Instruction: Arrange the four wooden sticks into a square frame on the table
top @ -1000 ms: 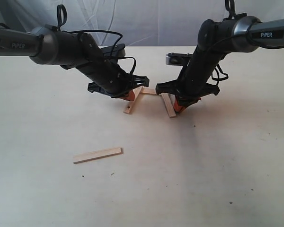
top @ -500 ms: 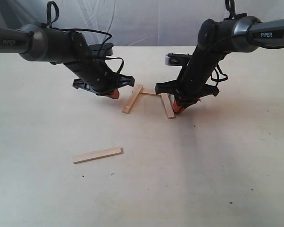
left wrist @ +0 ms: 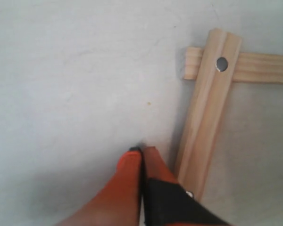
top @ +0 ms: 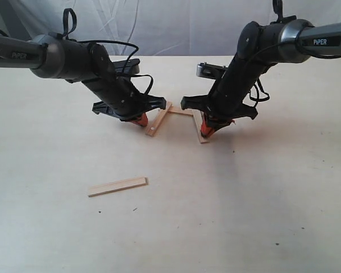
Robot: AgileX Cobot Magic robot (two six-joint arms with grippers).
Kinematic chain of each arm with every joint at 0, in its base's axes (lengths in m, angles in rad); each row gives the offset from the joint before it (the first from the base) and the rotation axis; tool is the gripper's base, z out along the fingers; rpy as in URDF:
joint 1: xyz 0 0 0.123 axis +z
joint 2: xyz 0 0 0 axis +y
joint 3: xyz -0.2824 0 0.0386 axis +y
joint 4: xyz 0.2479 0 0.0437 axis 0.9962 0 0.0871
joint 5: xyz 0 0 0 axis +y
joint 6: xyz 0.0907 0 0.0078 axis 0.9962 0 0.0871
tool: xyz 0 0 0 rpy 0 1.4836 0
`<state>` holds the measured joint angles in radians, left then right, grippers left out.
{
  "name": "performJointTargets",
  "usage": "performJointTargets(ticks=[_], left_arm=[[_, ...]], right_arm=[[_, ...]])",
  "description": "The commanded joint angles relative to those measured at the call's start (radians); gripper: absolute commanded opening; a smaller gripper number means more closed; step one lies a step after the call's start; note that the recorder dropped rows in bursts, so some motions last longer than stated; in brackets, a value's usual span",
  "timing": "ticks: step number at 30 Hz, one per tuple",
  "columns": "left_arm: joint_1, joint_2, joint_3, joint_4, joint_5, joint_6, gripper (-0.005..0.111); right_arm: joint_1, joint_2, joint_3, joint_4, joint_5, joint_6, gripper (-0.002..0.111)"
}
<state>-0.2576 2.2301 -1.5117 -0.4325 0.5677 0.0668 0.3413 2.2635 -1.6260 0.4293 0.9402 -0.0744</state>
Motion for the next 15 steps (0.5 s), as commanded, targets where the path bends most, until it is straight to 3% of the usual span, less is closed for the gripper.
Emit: performJointTargets(ticks=[1,7,15], left_arm=[[-0.004,0.020,0.008,-0.001,0.040,0.002,0.000],[-0.004,0.020,0.008,-0.003,0.040,0.002,0.000],[-0.004,0.020,0.008,-0.052,0.057,0.051,0.000]], right_arm=[[-0.002,-0.006,0.007,0.002,-0.011,-0.001,0.005],[0.008,-0.064,0.007,-0.230,-0.022,0.074,0.005],[0.068,-0.005,0.009,-0.246,-0.052,0.091,0.005]])
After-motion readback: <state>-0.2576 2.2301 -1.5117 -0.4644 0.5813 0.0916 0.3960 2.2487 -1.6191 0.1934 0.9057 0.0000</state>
